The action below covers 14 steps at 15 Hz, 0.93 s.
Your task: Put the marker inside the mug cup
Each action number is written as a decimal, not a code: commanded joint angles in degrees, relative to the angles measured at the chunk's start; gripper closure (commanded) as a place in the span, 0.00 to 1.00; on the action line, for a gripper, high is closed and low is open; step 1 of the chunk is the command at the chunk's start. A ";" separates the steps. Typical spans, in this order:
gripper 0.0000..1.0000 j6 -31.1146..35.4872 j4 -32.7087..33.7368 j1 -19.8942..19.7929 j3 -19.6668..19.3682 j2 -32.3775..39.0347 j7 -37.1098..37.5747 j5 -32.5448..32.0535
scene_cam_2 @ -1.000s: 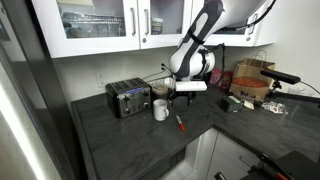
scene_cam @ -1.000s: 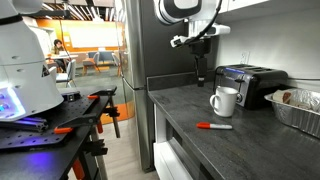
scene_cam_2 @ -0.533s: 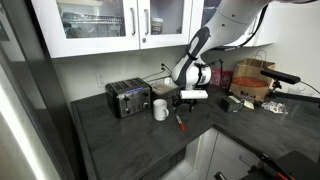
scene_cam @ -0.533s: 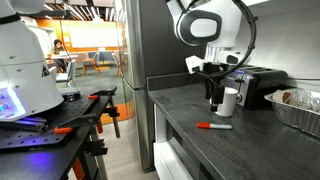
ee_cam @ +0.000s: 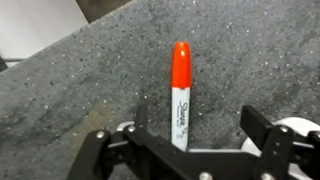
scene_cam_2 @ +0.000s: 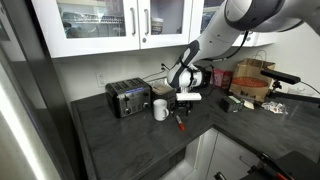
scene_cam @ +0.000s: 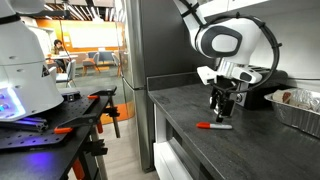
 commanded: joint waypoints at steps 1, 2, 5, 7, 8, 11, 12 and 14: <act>0.00 -5.04 7.08 0.88 -1.31 4.25 0.69 0.83; 0.00 -5.71 8.62 0.95 -1.54 5.31 0.94 0.75; 0.00 -5.84 12.72 0.80 -1.87 8.51 1.01 0.83; 0.00 -6.13 14.99 0.63 -1.89 10.35 0.98 0.92; 0.08 -6.43 15.85 0.40 -1.68 11.11 0.71 1.08; 0.41 -7.11 17.98 0.63 -1.93 13.00 0.92 0.80; 0.49 -7.11 18.34 0.78 -2.03 13.31 0.96 0.65; 0.63 -7.72 18.75 1.03 -2.51 13.31 1.15 0.38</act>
